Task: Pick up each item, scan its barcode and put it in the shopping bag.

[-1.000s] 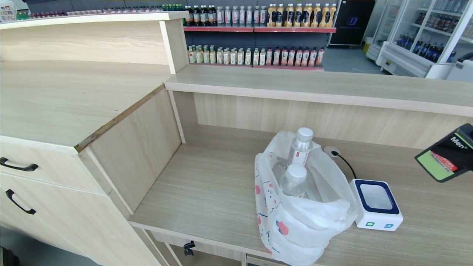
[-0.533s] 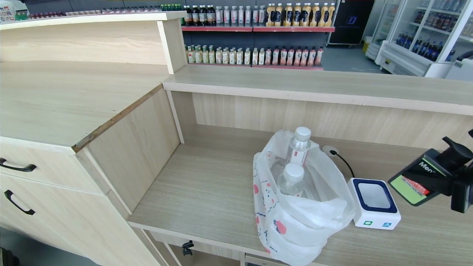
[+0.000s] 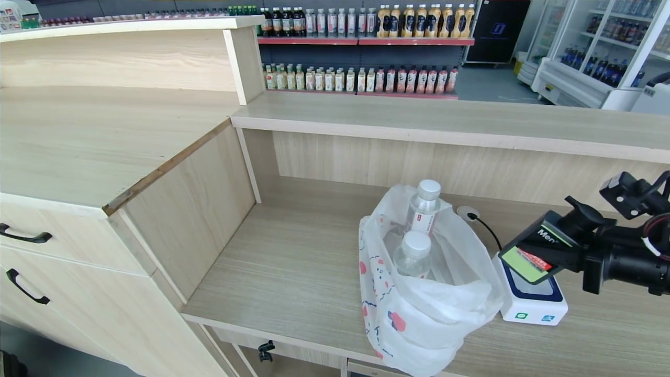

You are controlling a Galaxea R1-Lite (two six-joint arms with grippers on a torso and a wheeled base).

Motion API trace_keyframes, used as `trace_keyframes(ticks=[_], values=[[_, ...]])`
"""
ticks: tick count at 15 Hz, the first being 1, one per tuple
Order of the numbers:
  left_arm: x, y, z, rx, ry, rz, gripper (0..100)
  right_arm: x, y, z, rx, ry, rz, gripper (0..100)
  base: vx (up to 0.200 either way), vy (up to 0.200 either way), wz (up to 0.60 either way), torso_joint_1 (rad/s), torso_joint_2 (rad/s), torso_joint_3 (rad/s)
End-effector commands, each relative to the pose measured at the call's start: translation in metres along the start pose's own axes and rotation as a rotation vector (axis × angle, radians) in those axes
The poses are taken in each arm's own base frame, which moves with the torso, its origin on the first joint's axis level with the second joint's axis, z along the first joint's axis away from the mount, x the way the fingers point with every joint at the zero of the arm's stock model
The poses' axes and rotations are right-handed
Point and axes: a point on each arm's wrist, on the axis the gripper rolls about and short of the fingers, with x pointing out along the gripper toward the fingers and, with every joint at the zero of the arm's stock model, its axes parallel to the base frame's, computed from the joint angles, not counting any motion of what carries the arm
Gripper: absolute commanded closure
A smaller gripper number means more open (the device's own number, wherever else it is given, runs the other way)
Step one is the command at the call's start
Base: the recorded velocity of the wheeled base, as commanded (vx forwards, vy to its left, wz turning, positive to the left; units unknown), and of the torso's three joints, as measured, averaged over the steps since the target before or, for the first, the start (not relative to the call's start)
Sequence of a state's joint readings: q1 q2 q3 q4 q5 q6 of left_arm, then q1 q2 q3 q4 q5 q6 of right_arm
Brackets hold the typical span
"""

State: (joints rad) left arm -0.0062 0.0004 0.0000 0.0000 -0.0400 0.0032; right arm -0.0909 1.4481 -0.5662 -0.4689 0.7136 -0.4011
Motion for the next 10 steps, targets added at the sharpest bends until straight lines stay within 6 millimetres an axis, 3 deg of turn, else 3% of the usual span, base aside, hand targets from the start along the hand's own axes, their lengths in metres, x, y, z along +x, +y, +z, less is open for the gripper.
trace_keyframes(ticks=[1,10], values=[[0.000,0.000,0.000,0.000,0.001,0.000,0,0.023,-0.001,-0.011,0.019,0.035,0.063,100,0.000,0.000,0.00,0.000,0.00,0.000],[0.000,0.000,0.000,0.000,0.001,0.000,0,0.067,0.007,-0.021,-0.021,0.016,0.172,100,0.000,0.000,0.00,0.000,0.00,0.000]])
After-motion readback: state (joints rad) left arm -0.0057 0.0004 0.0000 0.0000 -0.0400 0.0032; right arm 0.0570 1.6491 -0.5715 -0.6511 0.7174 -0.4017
